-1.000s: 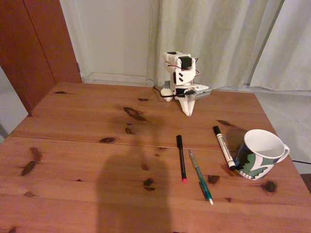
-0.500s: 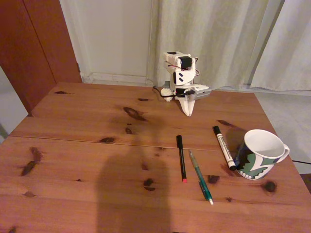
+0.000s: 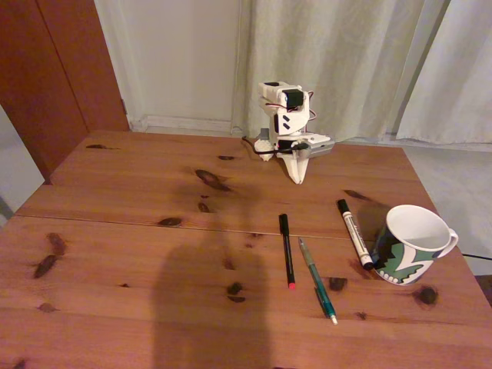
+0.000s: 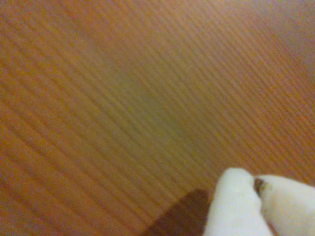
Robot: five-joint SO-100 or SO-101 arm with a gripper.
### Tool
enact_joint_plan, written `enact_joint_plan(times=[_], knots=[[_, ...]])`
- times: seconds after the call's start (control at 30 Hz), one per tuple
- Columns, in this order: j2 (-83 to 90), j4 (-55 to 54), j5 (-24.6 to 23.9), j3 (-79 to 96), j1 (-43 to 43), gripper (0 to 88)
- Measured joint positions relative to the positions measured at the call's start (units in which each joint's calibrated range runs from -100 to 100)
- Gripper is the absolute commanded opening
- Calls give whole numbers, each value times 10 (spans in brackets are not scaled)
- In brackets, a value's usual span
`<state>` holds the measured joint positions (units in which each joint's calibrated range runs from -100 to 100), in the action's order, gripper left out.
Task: Clean up the desk and place the pens and markers into the cup
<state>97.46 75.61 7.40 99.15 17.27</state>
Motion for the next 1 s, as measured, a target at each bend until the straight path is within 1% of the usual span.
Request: enact_joint_plan(times=[0.57,0.83,1.0], knots=[[0,0,0,0,-3,8],[0,0,0,0,-64,8],[0,0,0,0,-73,8]])
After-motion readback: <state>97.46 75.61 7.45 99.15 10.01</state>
